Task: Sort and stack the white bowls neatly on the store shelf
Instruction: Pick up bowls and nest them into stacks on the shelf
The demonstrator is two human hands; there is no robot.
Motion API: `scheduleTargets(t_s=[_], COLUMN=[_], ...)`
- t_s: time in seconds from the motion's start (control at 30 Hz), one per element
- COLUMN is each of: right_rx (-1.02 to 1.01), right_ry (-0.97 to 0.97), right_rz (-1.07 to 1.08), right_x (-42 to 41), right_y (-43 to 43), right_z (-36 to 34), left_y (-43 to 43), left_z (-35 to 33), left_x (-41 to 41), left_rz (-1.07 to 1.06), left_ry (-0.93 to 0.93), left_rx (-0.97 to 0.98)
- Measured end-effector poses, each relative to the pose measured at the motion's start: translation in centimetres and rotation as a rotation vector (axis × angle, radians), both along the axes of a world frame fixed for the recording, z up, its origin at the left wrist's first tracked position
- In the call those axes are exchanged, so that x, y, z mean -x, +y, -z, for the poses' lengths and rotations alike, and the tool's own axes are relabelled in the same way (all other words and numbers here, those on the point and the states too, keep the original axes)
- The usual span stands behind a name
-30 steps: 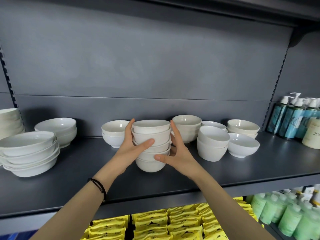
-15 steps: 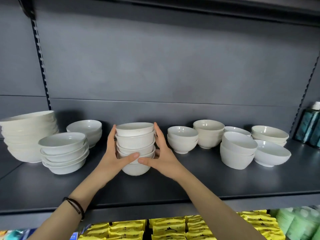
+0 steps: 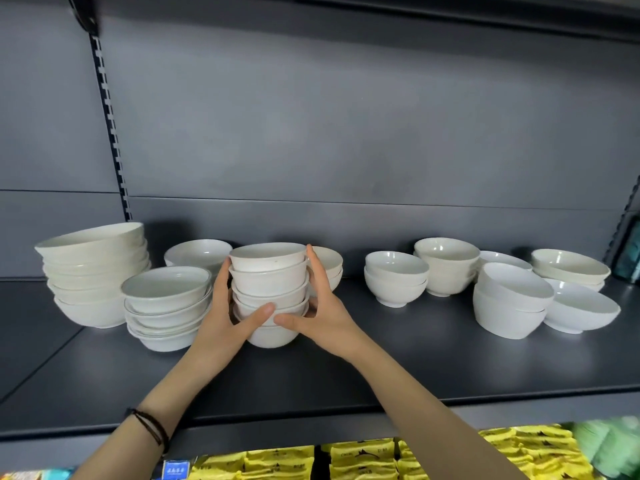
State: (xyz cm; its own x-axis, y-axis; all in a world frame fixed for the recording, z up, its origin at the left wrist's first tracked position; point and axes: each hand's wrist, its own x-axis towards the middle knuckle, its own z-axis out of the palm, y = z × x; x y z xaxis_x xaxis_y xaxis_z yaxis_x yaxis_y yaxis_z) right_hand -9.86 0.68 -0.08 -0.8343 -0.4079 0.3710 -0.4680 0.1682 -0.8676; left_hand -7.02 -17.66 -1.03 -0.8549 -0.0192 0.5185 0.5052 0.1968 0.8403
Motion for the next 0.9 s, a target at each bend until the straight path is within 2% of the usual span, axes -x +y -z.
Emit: scheduleTargets(t_s=[0.27, 0.47, 0.73, 0.83, 0.9], right_rx=[0.038, 0.052, 0.006, 0.015, 0.099], right_ry=[-0.018, -0.041, -0.021, -0.044, -0.056], right_rz=[0.021, 0.002, -0.009, -0.041, 0.048], right_x=[-0.7, -0.8, -0.4, 0.0, 0.6], right_y=[-0.4, -0.4, -0.3, 0.8, 1.4], right_z=[0.3, 0.7, 1.2, 0.9, 0.7], left_y=[-1.7, -1.7, -1.9, -0.8, 0.0], left_z=[1.2, 1.4, 1.3, 0.9, 0.4], left_x=[-0.4, -0.3, -0.2, -0.3, 0.1], left_rz=[-0.012, -0.043, -0.020, -0.017, -0.054], left_ry=[-0.114, -0.126, -0.186, -0.156, -0.107], left_rx=[0.043, 0.059, 0.008, 0.014, 0.019])
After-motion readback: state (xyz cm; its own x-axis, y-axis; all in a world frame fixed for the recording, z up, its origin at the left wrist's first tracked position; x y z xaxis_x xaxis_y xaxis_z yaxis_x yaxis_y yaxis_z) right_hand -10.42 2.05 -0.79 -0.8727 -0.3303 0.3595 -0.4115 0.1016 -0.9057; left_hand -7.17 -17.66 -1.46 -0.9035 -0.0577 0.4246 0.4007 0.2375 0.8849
